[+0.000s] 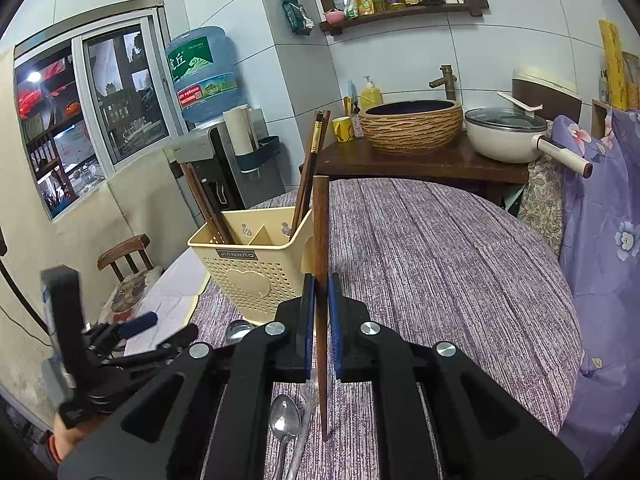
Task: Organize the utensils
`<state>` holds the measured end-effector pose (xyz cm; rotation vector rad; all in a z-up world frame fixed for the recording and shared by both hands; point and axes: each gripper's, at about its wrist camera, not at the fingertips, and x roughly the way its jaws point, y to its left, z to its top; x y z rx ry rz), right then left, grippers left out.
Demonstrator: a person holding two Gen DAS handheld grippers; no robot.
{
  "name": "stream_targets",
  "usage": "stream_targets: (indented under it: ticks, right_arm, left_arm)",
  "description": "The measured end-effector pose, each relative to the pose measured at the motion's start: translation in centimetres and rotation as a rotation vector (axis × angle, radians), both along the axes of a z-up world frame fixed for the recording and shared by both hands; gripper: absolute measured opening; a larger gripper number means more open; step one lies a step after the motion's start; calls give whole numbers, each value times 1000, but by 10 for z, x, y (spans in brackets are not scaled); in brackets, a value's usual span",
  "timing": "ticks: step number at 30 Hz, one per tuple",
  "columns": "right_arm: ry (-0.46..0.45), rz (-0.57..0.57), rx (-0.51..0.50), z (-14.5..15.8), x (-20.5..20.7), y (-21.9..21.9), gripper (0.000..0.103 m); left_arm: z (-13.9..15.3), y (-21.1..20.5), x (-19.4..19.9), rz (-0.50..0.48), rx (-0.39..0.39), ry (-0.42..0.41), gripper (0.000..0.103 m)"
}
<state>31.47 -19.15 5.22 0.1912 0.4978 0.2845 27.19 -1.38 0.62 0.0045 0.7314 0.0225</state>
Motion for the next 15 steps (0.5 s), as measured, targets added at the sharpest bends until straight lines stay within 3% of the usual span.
stream_targets:
  ticks: [5, 8, 12, 15]
  right_arm:
    - [-6, -6, -1, 1, -4, -2, 8]
    - [-11, -10, 1, 1, -8, -4, 8]
    - [-8, -9, 10, 2, -8, -6, 8]
    - [-9, -7, 13, 2, -7, -5, 8]
  left_arm:
    - [-31, -13, 23, 8, 59, 85, 69]
    - [-43, -13, 28, 8, 39, 132, 64]
    - [-45, -18, 14, -38, 36, 128, 58]
    - [-48, -13, 20, 0, 19, 142, 58]
